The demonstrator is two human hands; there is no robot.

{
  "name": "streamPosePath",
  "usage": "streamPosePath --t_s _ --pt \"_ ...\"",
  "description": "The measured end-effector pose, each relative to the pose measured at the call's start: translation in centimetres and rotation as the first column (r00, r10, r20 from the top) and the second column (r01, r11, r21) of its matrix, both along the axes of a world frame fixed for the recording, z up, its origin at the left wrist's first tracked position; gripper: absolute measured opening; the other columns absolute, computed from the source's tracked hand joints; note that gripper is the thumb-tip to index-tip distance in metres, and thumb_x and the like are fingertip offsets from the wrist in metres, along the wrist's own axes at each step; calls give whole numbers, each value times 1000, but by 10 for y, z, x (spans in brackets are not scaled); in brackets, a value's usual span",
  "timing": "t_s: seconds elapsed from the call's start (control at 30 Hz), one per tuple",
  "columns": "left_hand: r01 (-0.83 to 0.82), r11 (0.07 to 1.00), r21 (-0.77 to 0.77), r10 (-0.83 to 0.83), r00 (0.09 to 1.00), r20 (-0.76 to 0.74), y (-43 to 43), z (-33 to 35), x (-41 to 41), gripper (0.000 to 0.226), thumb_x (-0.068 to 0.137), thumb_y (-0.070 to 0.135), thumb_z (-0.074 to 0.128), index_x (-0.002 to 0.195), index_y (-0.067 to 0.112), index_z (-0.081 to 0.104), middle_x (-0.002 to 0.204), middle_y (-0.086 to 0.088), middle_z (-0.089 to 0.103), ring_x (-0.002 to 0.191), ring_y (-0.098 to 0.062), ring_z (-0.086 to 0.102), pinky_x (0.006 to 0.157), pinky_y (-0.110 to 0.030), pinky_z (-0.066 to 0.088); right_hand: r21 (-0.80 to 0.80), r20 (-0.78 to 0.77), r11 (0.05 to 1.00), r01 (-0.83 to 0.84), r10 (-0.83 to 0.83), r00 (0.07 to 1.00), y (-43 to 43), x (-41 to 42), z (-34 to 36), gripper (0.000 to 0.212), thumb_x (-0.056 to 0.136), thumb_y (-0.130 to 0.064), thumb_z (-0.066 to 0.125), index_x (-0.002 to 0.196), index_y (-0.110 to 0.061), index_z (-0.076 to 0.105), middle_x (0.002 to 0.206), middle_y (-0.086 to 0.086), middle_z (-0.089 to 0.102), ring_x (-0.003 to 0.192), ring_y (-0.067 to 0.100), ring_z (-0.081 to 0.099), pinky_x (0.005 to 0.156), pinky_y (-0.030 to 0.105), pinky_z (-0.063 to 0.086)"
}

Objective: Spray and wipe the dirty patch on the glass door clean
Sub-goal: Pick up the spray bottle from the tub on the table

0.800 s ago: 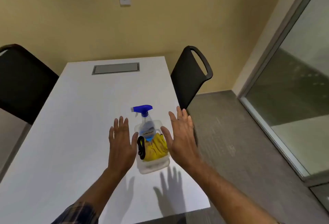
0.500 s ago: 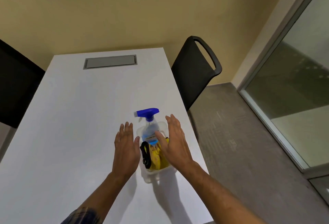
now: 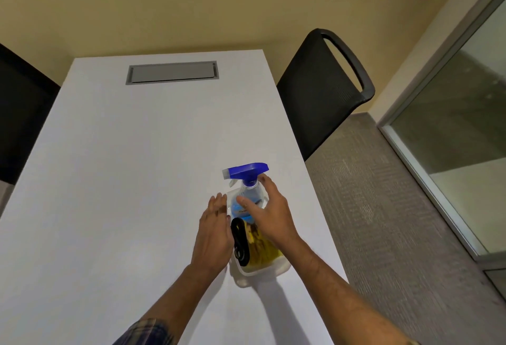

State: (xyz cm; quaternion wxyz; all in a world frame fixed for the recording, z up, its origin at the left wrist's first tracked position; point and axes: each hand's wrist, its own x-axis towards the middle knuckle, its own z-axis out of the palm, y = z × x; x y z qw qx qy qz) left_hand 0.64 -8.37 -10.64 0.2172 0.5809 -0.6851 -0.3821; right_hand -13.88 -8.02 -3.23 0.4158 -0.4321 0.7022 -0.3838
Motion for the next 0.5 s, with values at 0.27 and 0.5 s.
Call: streamPosePath --t_s 0.27,0.5 --pt "-19 999 48 22 998 -52 0 -29 4 64 93 73 14 152 50 6 170 8 15 158 -14 13 128 -51 20 5 37 1000 -4 3 999 -18 -1 -2 57 91 -35 73 141 -21 50 140 -2 59 111 9 53 91 24 45" --pt "1 1000 31 1 999 -41 6 -36 3 60 100 56 23 154 45 0 171 10 4 158 -10 3 130 -49 13 1 65 1000 -31 31 997 -23 4 2 36 94 -30 70 123 -27 50 115 -9 57 104 13 57 86 22 45"
